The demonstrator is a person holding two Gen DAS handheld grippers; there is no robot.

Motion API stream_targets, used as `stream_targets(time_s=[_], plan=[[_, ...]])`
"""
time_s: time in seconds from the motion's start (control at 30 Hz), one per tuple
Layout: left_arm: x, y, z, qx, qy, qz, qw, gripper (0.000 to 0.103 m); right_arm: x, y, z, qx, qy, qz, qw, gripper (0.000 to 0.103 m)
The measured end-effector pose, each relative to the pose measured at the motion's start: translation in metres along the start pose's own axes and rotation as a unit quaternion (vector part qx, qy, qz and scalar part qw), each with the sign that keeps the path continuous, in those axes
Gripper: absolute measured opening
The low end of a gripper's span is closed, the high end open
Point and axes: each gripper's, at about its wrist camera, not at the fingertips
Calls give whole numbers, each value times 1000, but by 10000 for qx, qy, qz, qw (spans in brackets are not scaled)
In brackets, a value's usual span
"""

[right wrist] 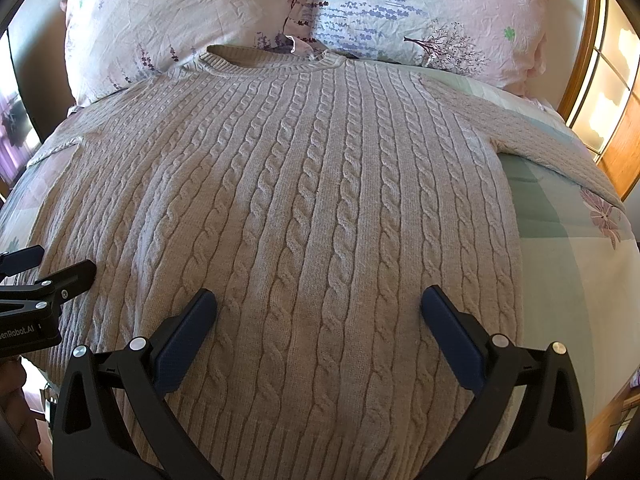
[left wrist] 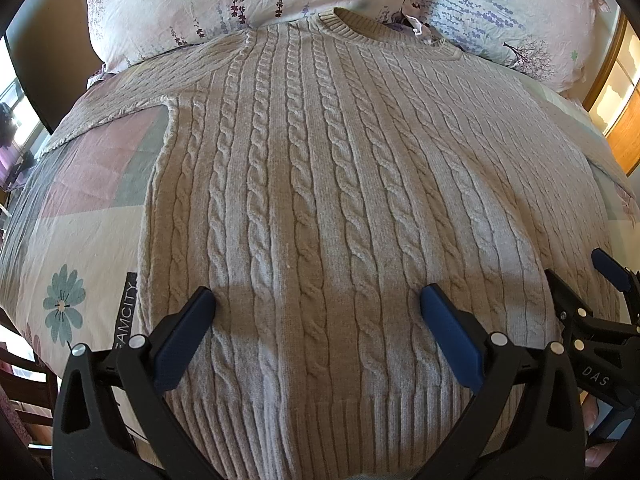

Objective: Fold small clothes

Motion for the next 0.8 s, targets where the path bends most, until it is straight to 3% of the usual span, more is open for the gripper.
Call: stream_targets(time_s=[0.8], plan=[[0,0,0,-4,2,6,10000,101,1,1,2,16,0,-10,10000,102]])
Point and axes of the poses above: each gripper's, at about its wrist camera, not at the fingertips, and z roughly the way its jaws point, x to its left, y to its top, and after that the axes turned 13 degrees about -y, right-handed
